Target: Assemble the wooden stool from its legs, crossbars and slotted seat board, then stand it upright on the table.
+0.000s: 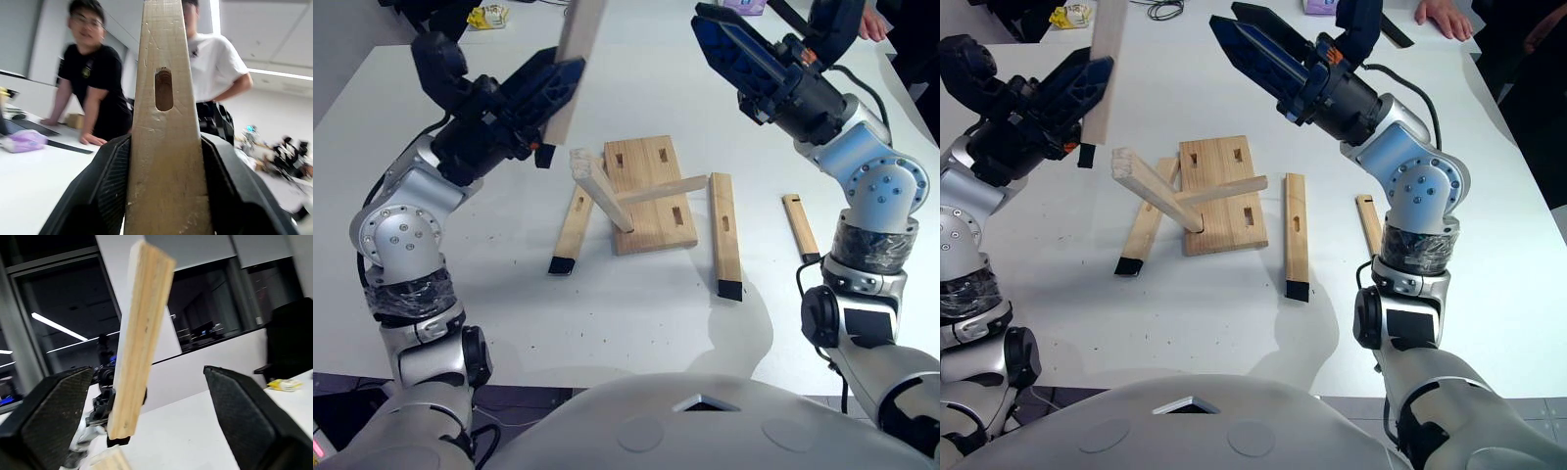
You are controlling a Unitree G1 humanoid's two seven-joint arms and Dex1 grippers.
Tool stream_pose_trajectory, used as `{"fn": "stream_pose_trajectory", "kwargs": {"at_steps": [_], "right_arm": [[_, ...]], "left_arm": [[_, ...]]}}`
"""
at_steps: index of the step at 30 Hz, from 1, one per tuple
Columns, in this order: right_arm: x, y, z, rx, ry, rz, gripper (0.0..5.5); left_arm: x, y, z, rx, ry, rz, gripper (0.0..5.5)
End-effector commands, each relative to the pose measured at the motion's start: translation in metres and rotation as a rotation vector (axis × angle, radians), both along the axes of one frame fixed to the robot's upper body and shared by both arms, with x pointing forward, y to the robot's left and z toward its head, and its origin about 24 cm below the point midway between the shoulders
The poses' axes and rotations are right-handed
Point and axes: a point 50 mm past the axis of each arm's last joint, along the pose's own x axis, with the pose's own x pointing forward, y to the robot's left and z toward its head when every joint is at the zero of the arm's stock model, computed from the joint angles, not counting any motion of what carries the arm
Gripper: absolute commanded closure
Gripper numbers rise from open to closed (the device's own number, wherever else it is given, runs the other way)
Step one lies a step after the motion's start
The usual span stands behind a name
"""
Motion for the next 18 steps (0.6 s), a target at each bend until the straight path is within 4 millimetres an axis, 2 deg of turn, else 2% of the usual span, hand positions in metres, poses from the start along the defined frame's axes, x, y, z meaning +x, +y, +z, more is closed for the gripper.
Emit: {"fn": "stream_pose_trajectory", "kwargs": {"at_steps": [1, 5, 16, 18], "right_arm": [[-0.006, 0.015, 0.014, -0.02, -0.047, 0.1, 1.34], [-0.009, 0.02, 0.015, -0.016, -0.048, 0.142, 1.34], [-0.018, 0.024, 0.023, 0.024, -0.066, 0.247, 1.34], [-0.021, 0.024, 0.023, 0.024, -0.069, 0.261, 1.6]], "left_arm": [[-0.003, -0.006, 0.011, 0.051, -0.044, -0.106, 3.48], [-0.006, -0.009, 0.015, 0.078, -0.071, -0.164, 3.48], [-0.006, -0.013, 0.006, 0.153, -0.069, -0.233, 3.48], [-0.005, -0.013, 0.006, 0.156, -0.071, -0.239, 3.48]]}}
